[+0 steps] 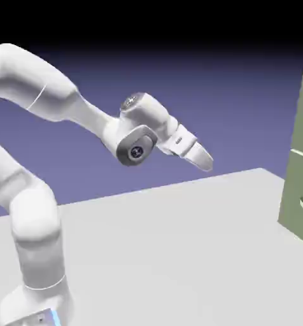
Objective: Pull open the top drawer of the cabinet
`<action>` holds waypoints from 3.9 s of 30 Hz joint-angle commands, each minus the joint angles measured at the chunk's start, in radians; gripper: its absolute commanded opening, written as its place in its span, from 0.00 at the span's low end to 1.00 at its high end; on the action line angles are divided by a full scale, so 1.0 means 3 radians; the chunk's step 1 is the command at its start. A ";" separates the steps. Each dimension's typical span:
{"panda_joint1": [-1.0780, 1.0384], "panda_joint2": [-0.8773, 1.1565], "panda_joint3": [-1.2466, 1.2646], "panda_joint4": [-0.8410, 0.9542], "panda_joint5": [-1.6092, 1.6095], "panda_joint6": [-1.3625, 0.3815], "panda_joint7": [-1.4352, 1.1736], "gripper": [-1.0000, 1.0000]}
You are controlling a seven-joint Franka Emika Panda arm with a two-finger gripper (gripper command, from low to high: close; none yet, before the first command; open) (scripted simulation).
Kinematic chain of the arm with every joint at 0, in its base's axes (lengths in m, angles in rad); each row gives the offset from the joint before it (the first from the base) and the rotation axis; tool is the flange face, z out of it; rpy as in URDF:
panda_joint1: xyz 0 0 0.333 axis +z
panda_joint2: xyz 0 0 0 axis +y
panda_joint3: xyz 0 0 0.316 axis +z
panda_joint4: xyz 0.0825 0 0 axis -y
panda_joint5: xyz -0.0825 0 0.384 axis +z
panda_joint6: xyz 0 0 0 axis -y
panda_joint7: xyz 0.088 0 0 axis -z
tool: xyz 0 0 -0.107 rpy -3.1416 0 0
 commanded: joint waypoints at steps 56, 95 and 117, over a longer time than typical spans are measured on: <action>0.2231 0.5977 -0.5170 0.4156 0.8118 -0.1571 -0.7906 0.50; 0.2963 0.6803 -0.5912 0.3885 0.9192 -0.2115 -0.9004 0.00; 0.4408 0.6906 -0.6235 0.1529 0.8996 -0.3033 -0.9296 1.00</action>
